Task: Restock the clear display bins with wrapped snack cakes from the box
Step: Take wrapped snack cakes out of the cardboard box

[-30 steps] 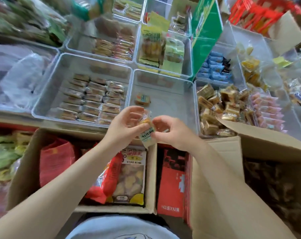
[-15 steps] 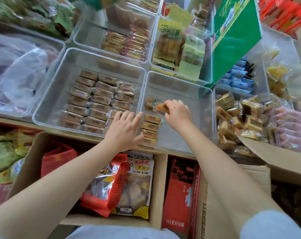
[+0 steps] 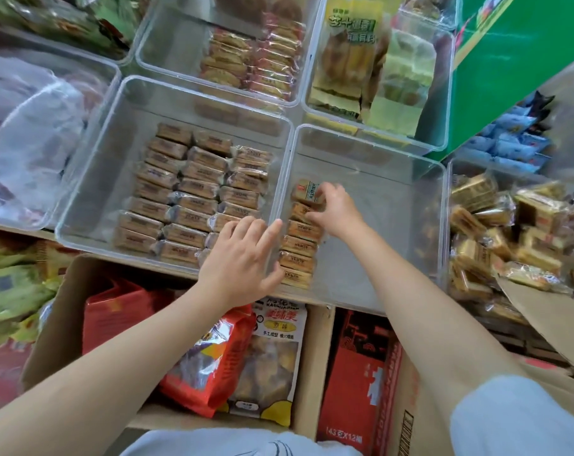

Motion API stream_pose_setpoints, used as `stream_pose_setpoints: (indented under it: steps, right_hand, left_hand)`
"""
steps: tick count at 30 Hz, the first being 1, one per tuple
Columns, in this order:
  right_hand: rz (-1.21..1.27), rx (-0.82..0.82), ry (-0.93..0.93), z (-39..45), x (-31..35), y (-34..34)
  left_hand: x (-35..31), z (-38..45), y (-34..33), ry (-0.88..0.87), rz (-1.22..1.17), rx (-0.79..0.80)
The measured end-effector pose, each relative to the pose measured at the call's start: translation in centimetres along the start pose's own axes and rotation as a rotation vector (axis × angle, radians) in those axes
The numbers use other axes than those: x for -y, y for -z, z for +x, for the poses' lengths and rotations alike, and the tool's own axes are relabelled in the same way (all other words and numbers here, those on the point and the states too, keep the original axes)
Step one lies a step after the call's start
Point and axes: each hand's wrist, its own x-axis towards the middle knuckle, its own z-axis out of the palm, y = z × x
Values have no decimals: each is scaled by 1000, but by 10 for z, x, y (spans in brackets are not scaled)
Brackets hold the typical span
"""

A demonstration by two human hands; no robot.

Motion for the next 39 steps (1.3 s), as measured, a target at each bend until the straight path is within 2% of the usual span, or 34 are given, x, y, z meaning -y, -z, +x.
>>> stream_pose_setpoints:
  steps: [3,5,8,10,15,19,22,24,29,31,37,39]
  right_hand:
    - [-47,31,-79,11,3,6]
    - [-136,108,-119,21,0,12]
    - [-201,243,-107,33,-3,15]
    - [-230,276,-92,36,-1,17]
    - [-93,176,31,21,5,19]
    - [-240,36,212,2,-5,-1]
    - [-258,20,97,-5,-19,-12]
    - [-140,49,-10,-10,-17,-19]
    - [149,66,-66,-16,-3,-35]
    - [108,43,-88,-16,-2,-40]
    - [-222,-24,-77,-28,11,-44]
    - [-249,-26,-86,-38,10,-40]
  left_hand:
    - [0,0,0,3,-12,-15]
    - [-1,0,0,0,-14,-21]
    - [-1,0,1,0,-11,-18]
    - [-1,0,1,2,-10,-13]
    - [0,0,0,-3,1,-11]
    - [0,-1,-1,-4,6,3]
    - [0,-1,-1,-3,5,3]
    - [0,-1,-1,-3,6,4]
    - [1,-2,-1,-11,0,5]
    - [1,-2,-2,-12,-4,11]
    - [0,-2,-2,-19,5,-7]
    - [1,-3,-2,-22,9,-15]
